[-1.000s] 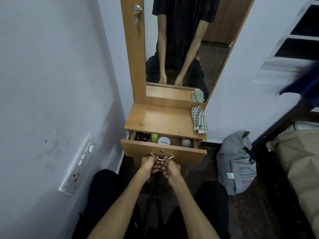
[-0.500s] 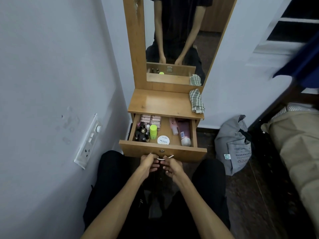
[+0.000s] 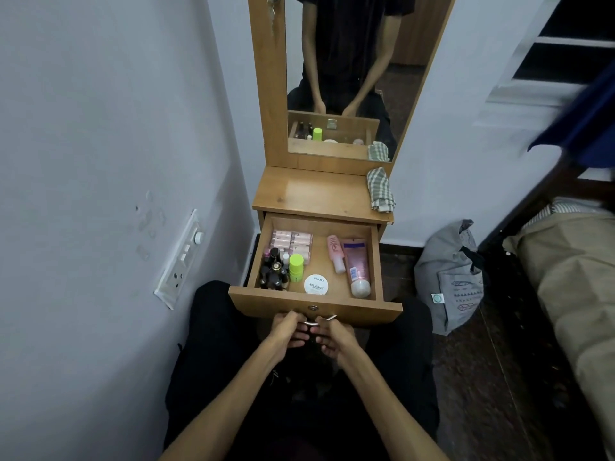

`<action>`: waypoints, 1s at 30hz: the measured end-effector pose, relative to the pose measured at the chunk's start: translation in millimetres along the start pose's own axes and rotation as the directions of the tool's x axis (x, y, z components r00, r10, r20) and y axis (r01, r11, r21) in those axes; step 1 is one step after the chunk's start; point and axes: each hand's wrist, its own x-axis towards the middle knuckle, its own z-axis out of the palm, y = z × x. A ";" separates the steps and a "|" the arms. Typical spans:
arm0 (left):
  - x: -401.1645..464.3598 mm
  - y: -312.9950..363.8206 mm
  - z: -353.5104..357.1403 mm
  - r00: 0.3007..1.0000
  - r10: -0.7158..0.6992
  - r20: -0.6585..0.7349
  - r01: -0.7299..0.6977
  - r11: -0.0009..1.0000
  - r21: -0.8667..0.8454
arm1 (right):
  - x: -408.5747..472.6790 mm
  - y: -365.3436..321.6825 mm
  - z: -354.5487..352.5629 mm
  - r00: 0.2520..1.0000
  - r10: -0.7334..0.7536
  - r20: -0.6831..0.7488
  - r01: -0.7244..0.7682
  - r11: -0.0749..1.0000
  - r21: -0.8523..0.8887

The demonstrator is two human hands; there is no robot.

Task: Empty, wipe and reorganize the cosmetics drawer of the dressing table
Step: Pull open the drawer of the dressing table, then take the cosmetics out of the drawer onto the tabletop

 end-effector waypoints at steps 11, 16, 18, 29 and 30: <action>-5.9 -1.2 2.1 1.000 -0.001 -0.008 0.002 0.999 0.040 | -6.9 -0.1 2.3 1.000 0.018 -0.006 -0.018 1.000 0.012; -5.9 0.3 -0.3 1.000 -0.012 -0.015 0.013 0.999 0.042 | -11.4 -0.5 2.3 1.000 0.006 0.016 -0.006 1.000 0.023; -6.7 1.7 -0.9 1.000 -0.023 -0.021 0.024 0.999 0.037 | -14.4 -1.2 2.2 1.000 0.018 0.024 -0.018 1.000 0.011; -37.7 17.9 -11.7 0.994 -0.042 -0.099 0.024 0.985 -0.170 | -47.1 -17.6 -5.6 0.987 -0.120 0.105 0.139 0.971 -0.195; -43.8 23.3 -12.3 0.996 -0.017 -0.088 0.001 0.985 -0.174 | -50.0 -23.1 -3.9 0.980 -0.151 0.128 0.172 0.969 -0.179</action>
